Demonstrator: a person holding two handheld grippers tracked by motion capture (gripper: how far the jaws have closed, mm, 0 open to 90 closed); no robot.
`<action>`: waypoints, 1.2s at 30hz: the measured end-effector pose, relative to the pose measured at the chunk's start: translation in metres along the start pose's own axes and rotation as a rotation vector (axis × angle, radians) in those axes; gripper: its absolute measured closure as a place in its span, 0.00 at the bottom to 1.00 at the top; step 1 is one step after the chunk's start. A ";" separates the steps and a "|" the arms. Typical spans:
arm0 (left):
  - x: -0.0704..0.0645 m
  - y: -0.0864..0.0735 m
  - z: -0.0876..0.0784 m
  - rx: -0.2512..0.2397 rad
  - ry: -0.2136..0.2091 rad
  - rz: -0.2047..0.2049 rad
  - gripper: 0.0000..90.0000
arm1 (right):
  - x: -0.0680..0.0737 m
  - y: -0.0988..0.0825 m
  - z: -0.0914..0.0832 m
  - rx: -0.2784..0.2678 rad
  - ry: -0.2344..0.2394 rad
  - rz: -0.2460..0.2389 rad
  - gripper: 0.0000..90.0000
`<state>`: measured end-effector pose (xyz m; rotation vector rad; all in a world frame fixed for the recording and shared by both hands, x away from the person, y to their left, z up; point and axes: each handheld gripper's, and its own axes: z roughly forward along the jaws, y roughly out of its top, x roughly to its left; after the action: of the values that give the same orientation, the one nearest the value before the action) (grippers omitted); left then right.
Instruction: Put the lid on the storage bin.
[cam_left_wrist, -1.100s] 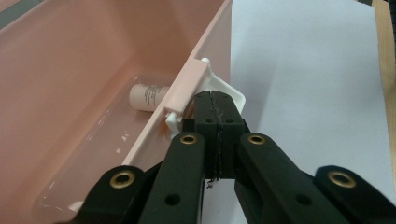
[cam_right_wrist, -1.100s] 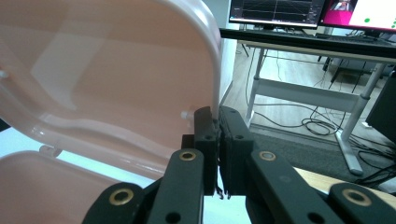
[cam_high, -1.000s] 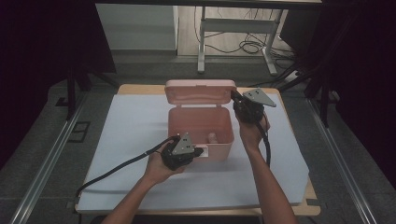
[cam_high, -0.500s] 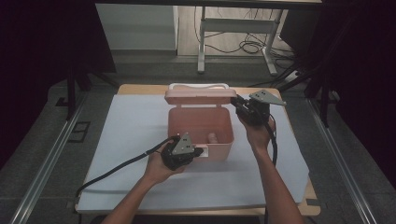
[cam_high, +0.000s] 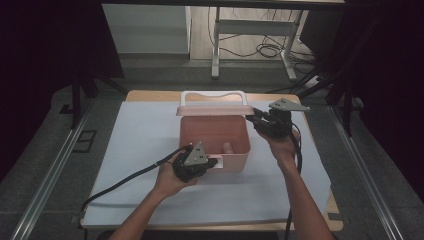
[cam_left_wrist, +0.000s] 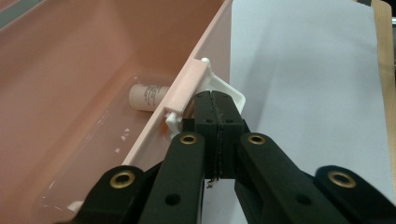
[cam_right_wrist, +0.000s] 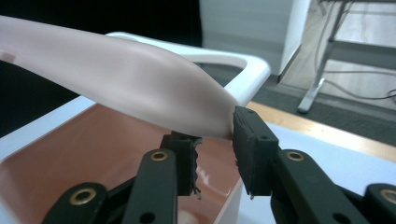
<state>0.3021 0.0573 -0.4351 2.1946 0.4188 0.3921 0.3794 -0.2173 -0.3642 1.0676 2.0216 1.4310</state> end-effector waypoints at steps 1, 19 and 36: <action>0.000 0.000 0.000 0.001 0.000 0.000 1.00 | -0.001 0.000 0.000 0.013 0.011 0.002 0.75; 0.000 0.000 0.000 0.000 -0.001 0.001 1.00 | -0.008 -0.005 -0.013 0.124 0.088 -0.009 0.56; 0.001 0.001 0.000 0.004 -0.001 0.005 1.00 | -0.024 -0.027 -0.044 0.161 0.060 0.028 0.52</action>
<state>0.3028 0.0570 -0.4344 2.2001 0.4135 0.3929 0.3528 -0.2664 -0.3748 1.1343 2.2039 1.3478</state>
